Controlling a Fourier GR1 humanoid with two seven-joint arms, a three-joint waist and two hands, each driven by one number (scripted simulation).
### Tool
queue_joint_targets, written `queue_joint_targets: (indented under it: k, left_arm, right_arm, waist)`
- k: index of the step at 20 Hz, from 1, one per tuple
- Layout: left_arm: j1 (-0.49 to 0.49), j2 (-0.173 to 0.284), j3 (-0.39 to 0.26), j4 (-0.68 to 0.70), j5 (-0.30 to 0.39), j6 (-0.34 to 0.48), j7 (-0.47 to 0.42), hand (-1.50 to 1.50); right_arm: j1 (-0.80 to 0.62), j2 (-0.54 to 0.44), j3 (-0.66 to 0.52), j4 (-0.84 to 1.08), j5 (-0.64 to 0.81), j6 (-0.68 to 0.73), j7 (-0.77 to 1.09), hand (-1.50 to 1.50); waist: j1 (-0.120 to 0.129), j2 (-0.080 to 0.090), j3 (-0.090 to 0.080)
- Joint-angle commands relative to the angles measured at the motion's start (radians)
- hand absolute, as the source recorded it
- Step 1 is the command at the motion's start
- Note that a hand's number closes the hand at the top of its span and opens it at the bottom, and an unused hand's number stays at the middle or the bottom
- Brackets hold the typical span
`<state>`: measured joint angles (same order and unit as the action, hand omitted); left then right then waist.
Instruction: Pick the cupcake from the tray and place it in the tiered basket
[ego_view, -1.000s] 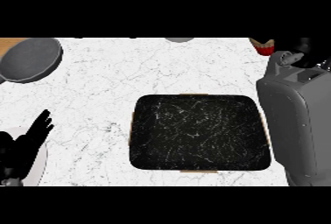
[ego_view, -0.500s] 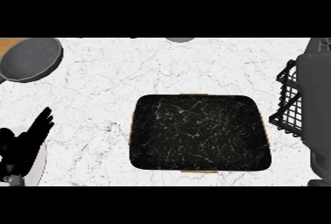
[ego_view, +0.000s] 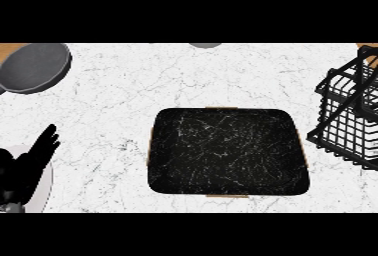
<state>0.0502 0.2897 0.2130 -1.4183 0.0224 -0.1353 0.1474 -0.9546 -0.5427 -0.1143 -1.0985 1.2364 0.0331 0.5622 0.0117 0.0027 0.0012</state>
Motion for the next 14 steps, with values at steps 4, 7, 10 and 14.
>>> queue_joint_targets:
  k: [4, 7, 10, 14]
  left_arm:
    - [-0.028, -0.036, -0.031, 0.037, -0.047, 0.038, 0.017, 0.00]
    - [-0.056, 0.012, 0.018, 0.090, -0.014, -0.008, -0.004, 0.00]
    - [-0.071, -0.034, -0.021, 0.051, -0.040, 0.032, 0.028, 0.00]
    - [0.025, -0.037, -0.006, 0.053, -0.027, -0.001, -0.052, 0.00]
  right_arm:
    - [-0.122, -0.104, 0.043, 0.206, 0.065, 0.037, -0.157, 1.50]
    - [-0.104, -0.117, 0.047, 0.176, 0.060, 0.073, -0.196, 1.50]
    - [-0.124, -0.191, 0.039, 0.226, 0.051, 0.131, -0.294, 1.50]
    - [-0.126, -0.166, 0.046, 0.266, 0.070, 0.164, -0.278, 1.50]
  waist:
    - [0.008, 0.003, -0.002]
    - [-0.002, -0.001, -0.002]
    - [-0.003, 0.000, -0.002]
    - [0.001, -0.001, -0.002]
